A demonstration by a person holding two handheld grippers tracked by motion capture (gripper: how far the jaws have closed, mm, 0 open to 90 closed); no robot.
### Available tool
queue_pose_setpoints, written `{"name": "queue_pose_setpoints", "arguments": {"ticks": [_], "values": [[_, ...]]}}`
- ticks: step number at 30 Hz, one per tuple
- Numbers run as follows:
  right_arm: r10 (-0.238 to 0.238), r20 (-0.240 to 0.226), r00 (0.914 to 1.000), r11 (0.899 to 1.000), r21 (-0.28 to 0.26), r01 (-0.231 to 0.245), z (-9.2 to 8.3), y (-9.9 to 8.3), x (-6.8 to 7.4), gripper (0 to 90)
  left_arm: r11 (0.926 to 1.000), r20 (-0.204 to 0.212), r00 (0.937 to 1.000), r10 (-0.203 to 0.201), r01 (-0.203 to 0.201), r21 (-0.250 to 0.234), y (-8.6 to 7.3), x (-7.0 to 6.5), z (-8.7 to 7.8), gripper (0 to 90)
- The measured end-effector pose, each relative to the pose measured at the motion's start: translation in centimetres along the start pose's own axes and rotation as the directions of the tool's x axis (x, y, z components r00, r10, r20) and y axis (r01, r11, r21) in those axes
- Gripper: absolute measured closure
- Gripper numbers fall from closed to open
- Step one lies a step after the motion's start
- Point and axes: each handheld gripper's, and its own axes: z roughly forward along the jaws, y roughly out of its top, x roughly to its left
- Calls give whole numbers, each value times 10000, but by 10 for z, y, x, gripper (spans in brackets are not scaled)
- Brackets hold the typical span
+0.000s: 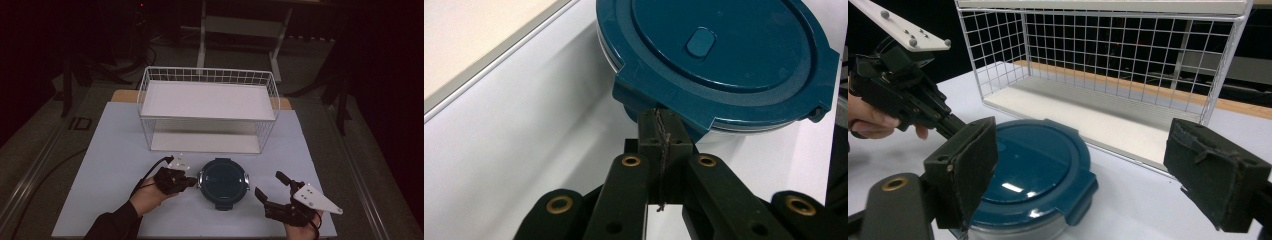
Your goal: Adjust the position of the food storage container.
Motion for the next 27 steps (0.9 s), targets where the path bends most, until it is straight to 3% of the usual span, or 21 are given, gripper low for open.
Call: {"name": "queue_pose_setpoints", "arguments": {"ticks": [6, 13, 21, 24, 27], "values": [[-11, -5, 10000, 10000, 4, 11, 0, 0, 0, 139, 9999, 291, 9995, 119, -119, -6, 7, -6, 9, 896], [-22, -37, 10000, 10000, 34, 22, 1, 0, 1, 139, 9997, 148, 9996, 226, -227, 20, 15, -9, 17, 896], [-3, -46, 10000, 10000, 14, 3, 0, 0, 0, 139, 9998, 300, 9993, 213, -213, 15, 17, -8, 19, 894], [-15, -4, 10000, 10000, -13, 15, -1, 1, 0, 139, 9993, 351, 9989, 302, -294, -227, 14, -7, 13, 734], [-69, 6, 10000, 10000, -46, 69, -2, 0, 0, 147, 9979, 496, 9988, 24, 8, -649, 9, -3, 2, 511]]}}
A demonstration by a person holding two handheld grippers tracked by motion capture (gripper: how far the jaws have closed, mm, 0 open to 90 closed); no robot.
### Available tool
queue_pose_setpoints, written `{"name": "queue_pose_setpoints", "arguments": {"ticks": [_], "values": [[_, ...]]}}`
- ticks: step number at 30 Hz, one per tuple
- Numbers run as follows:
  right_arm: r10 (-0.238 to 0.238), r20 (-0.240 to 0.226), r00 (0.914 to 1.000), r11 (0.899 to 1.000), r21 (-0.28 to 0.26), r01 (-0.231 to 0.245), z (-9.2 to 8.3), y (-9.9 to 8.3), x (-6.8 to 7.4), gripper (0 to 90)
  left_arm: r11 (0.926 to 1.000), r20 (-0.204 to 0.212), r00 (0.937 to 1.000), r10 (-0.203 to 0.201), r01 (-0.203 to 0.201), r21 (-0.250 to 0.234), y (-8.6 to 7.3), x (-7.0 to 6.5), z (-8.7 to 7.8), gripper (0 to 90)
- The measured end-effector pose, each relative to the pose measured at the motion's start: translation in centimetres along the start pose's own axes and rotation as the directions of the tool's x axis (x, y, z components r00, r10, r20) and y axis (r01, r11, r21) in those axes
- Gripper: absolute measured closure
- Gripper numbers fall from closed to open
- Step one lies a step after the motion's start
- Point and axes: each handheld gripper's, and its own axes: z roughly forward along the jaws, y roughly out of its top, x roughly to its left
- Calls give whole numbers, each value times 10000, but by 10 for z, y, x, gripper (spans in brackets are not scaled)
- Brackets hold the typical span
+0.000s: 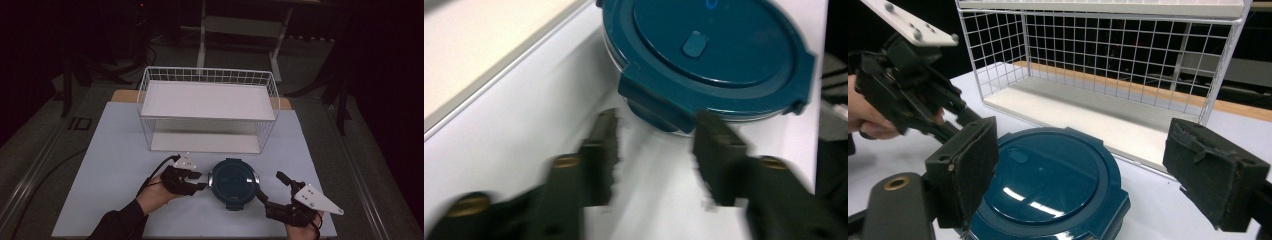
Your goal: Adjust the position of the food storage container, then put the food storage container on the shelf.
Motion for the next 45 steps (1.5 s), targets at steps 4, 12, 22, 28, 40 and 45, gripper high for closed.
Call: {"name": "queue_pose_setpoints", "arguments": {"ticks": [4, 12, 22, 28, 40, 45], "values": [[-34, -29, 10000, 10000, 29, 34, 1, 0, 0, 147, 9980, 432, 9984, -352, 374, -518, -4, -1, -13, 178], [-73, -82, 9999, 9997, 227, 75, 2, 1, 1, 147, 9882, 335, 9989, -330, 376, -1487, 7, -17, -36, 18], [-113, -477, 9988, 9999, 44, 115, 2, 11, 6, 171, 9699, 456, 9957, -806, 889, -2266, 19, -22, -45, 12], [-535, -589, 9968, 9985, -94, 531, -1, 21, 11, 174, 9667, 701, 9932, -927, 1066, -2325, 28, -19, -37, 12], [-810, -123, 9966, 9966, -189, 808, -6, 27, 6, 117, 9319, 806, 9471, -3107, 3202, -1706, 34, 1, -10, 14], [-766, 71, 9970, 9969, -186, 767, -7, 25, 7, 107, 8900, 893, 8934, -4402, 4473, -881, 24, 12, 7, 14]]}}
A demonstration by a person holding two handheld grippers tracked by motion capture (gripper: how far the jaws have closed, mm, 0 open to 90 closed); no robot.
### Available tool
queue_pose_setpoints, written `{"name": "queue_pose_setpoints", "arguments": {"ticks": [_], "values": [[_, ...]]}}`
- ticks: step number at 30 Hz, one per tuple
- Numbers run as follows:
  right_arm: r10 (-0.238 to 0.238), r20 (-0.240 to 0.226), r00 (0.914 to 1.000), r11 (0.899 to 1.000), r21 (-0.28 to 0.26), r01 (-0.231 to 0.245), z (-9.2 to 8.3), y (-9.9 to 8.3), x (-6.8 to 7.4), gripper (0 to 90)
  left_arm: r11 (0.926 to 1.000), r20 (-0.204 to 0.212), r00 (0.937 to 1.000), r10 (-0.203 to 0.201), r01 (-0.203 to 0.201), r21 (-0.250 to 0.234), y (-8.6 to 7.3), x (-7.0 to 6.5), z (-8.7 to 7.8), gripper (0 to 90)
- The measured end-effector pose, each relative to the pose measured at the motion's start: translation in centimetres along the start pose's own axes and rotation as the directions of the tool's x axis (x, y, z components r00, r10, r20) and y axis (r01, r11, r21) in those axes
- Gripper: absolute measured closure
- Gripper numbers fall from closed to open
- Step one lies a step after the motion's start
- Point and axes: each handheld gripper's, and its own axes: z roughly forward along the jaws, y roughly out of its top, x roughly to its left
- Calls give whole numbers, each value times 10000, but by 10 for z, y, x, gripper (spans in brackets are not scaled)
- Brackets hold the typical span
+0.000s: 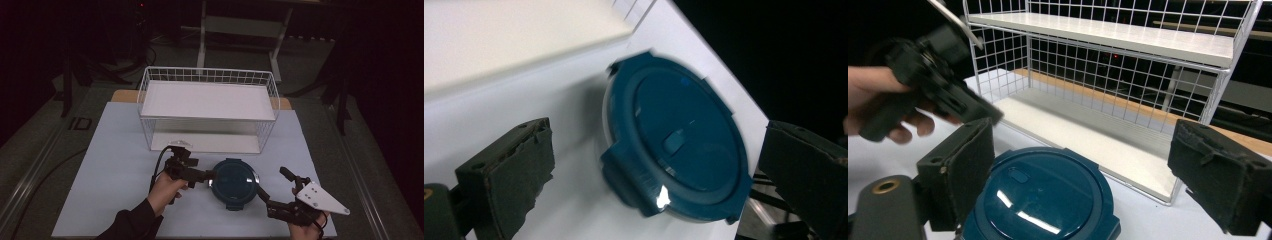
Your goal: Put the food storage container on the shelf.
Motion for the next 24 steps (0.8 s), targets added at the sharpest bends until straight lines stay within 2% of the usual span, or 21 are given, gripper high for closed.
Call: {"name": "queue_pose_setpoints", "arguments": {"ticks": [3, 5, 7, 9, 11, 13, 16, 18, 19, 24], "values": [[45, 89, 9999, 10000, -42, -45, 0, 0, 2, 101, 9990, 58, 9995, -306, 304, 342, -4, 5, 7, 14], [-86, 100, 9999, 10000, -14, 86, 0, 0, 3, 101, 9966, 106, 9985, -542, 534, 623, -6, 7, 10, 14], [-76, -8, 10000, 9999, 89, 76, 1, -1, 4, 101, 9898, 447, 9946, -942, 887, 1111, -6, 11, 14, 29], [-81, -70, 9999, 9998, 162, 82, 2, -2, 5, 101, 9840, 494, 9916, -1195, 1116, 1389, -7, 14, 17, 38], [-132, -128, 9998, 9996, 267, 136, 3, -4, 5, 101, 9806, 501, 9889, -1399, 1314, 1455, -8, 17, 18, 55], [-151, -215, 9997, 9992, 377, 159, 5, -5, 6, 102, 9721, 620, 9805, -1863, 1748, 1567, -9, 20, 19, 122], [-168, -291, 9994, 9985, 513, 183, 6, -6, 7, 103, 9644, 836, 9715, -2216, 2057, 1660, -12, 24, 22, 227], [-175, -292, 9994, 9983, 555, 191, 6, -7, 8, 126, 9546, 845, 9626, -2575, 2399, 1764, -13, 26, 24, 271], [-151, -305, 9994, 9981, 586, 169, 6, -7, 8, 126, 9525, 849, 9599, -2670, 2495, 1749, -13, 27, 24, 327], [-150, -310, 9994, 9979, 629, 169, 6, -7, 8, 127, 9402, 1094, 9448, -3087, 2858, 1852, -14, 30, 27, 444]]}}
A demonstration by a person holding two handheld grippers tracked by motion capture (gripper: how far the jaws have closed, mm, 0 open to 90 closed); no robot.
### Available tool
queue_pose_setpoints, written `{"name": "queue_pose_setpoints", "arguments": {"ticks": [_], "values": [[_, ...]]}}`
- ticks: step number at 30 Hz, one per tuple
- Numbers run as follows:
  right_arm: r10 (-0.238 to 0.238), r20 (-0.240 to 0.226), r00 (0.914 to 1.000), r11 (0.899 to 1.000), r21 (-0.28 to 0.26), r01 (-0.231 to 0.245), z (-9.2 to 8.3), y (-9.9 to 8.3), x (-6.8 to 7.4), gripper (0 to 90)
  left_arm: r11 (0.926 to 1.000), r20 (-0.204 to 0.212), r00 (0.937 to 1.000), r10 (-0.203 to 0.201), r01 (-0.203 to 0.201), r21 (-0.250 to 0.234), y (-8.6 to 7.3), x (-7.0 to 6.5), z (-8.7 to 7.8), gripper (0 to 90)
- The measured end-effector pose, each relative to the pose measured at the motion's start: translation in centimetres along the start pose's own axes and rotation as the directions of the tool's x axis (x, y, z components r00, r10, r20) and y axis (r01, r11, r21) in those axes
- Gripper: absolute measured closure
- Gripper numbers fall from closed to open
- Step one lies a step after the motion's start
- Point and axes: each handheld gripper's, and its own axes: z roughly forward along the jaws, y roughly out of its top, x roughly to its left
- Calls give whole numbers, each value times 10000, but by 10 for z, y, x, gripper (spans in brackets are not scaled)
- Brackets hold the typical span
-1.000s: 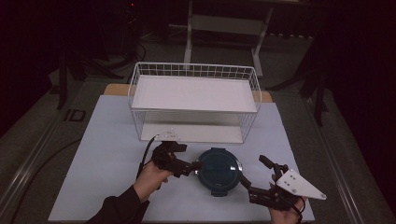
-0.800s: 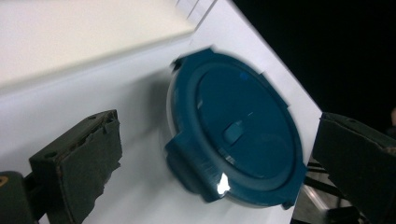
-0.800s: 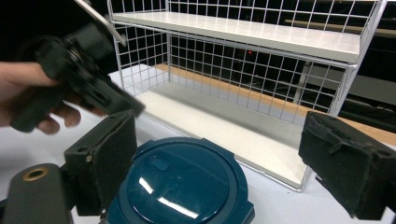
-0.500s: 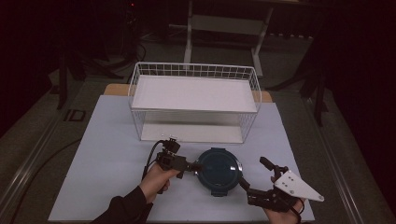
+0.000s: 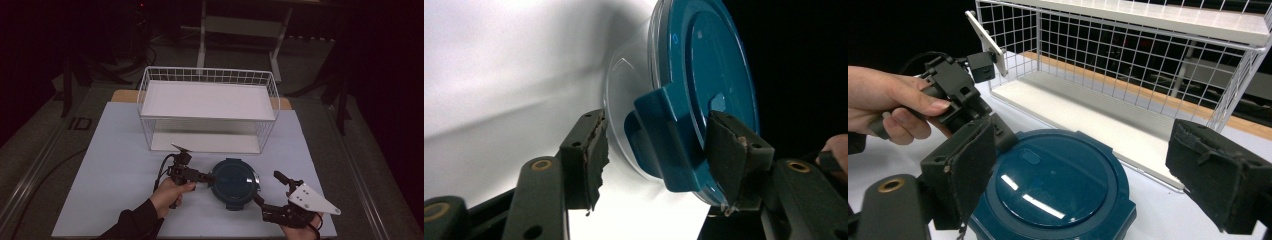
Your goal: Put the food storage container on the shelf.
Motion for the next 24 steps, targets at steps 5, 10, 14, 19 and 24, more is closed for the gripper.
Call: {"name": "queue_pose_setpoints", "arguments": {"ticks": [5, 10, 14, 19, 24], "values": [[190, 78, 9998, 9998, 19, -190, -1, -1, -3, 134, 10000, 269, 9996, -13, 11, 71, 0, 0, 4, 491], [456, 32, 9990, 9987, 236, -456, 0, -2, -7, 148, 9998, 537, 9985, 78, -87, 159, 0, 2, 3, 517], [862, -111, 9962, 9951, 505, -856, 2, -4, -12, 171, 9991, 501, 9980, 389, -398, 161, -3, -2, 0, 531], [1722, -453, 9840, 9813, 947, -1674, 5, -7, -24, 228, 9934, 468, 9924, 1134, -1142, 144, -6, -9, -2, 547], [2652, -955, 9595, 9544, 1676, -2471, 10, -15, -38, 301, 9851, 380, 9845, 1711, -1717, 129, -10, -12, -4, 548]]}}
